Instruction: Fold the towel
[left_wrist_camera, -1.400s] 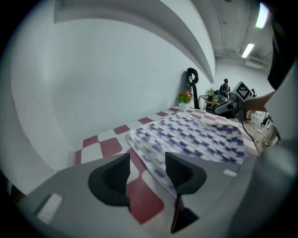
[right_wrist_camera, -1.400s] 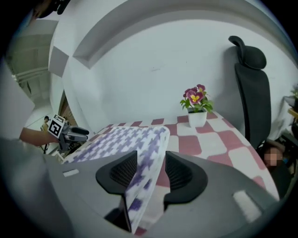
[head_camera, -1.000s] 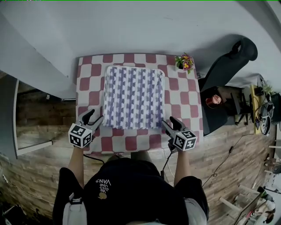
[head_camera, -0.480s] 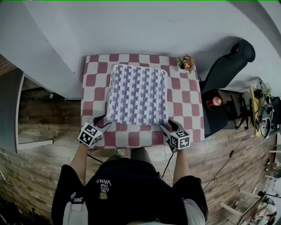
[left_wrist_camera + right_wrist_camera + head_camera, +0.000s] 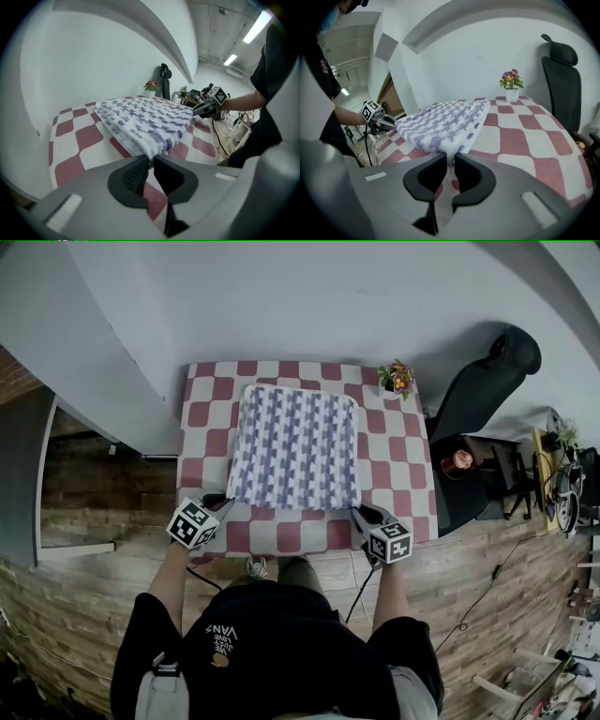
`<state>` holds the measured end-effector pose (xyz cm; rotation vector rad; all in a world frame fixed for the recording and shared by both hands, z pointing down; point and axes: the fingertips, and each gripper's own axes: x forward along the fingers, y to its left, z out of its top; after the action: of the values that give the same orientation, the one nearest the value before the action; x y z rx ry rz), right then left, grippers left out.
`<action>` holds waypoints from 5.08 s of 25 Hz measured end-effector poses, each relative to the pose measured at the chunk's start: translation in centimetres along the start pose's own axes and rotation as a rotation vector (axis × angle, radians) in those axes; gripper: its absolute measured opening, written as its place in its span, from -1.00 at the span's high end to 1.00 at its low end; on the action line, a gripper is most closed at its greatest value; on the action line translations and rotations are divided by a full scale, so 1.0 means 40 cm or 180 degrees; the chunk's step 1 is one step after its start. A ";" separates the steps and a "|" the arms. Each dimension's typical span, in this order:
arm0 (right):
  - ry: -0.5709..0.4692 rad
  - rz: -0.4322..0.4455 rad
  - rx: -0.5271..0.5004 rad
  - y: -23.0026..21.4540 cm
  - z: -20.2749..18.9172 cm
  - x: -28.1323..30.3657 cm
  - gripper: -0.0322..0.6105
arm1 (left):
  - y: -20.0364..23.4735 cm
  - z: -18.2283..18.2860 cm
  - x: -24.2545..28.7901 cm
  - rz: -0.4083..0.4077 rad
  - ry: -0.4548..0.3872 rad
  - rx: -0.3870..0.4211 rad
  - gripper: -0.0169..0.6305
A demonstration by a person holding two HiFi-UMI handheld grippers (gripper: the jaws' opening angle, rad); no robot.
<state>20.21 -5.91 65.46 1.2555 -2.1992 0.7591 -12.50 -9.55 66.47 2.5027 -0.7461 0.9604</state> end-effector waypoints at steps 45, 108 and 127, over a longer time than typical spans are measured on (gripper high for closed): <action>0.0507 0.0538 0.0364 -0.104 0.273 0.101 0.79 | 0.231 0.236 0.045 0.0183 0.0704 -0.0329 0.86; -0.1437 -0.0261 0.4579 -0.045 0.001 0.098 0.35 | 0.073 -0.004 -0.167 0.1372 -0.0456 -0.0829 0.30; -0.1431 -0.0775 0.2225 0.080 0.231 0.053 0.78 | 0.082 -0.016 -0.186 0.1380 -0.0520 -0.0886 0.30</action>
<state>15.14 -12.08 59.43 2.1688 -2.1026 1.3085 -19.43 -9.28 62.21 2.2344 -1.4114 0.7210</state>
